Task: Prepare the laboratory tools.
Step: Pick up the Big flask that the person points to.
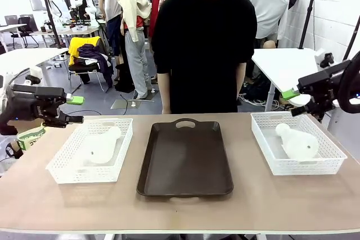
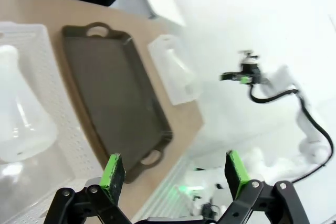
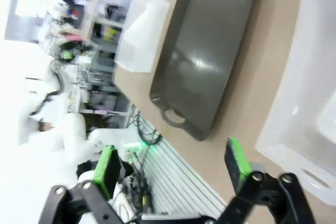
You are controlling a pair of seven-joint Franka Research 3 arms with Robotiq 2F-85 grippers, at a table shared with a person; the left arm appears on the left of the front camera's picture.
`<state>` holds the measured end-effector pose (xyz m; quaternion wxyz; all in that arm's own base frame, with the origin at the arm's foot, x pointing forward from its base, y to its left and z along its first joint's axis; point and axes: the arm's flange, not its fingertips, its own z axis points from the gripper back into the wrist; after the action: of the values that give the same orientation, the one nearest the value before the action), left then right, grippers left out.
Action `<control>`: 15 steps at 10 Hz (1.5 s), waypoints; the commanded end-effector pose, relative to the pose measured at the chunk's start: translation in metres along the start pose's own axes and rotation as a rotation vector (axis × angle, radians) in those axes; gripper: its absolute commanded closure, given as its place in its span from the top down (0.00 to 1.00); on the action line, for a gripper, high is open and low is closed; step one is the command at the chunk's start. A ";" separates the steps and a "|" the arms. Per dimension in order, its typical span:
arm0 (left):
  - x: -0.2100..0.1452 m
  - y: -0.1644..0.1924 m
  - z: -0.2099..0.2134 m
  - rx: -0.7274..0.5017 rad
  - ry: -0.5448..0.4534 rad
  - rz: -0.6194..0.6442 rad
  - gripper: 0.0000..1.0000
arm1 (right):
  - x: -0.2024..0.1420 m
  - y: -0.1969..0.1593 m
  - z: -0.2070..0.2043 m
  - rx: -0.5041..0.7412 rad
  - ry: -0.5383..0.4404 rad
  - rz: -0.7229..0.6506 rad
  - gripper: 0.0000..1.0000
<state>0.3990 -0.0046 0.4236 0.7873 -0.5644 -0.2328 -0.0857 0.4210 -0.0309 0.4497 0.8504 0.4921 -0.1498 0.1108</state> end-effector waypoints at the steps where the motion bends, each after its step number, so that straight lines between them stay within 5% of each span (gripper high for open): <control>1: 0.013 0.026 -0.004 -0.119 0.008 0.116 1.00 | 0.017 -0.035 -0.002 0.087 0.036 -0.094 1.00; 10: 0.011 0.038 -0.005 -0.152 0.100 0.183 1.00 | 0.020 -0.056 -0.014 0.129 0.073 -0.134 1.00; 15: 0.012 0.043 -0.009 -0.159 0.067 0.188 1.00 | 0.020 -0.056 -0.014 0.129 0.073 -0.134 1.00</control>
<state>0.4286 0.0024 0.3889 0.7549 -0.6383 -0.1420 -0.0498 0.4591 -0.0472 0.4052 0.8267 0.5514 -0.0770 0.0814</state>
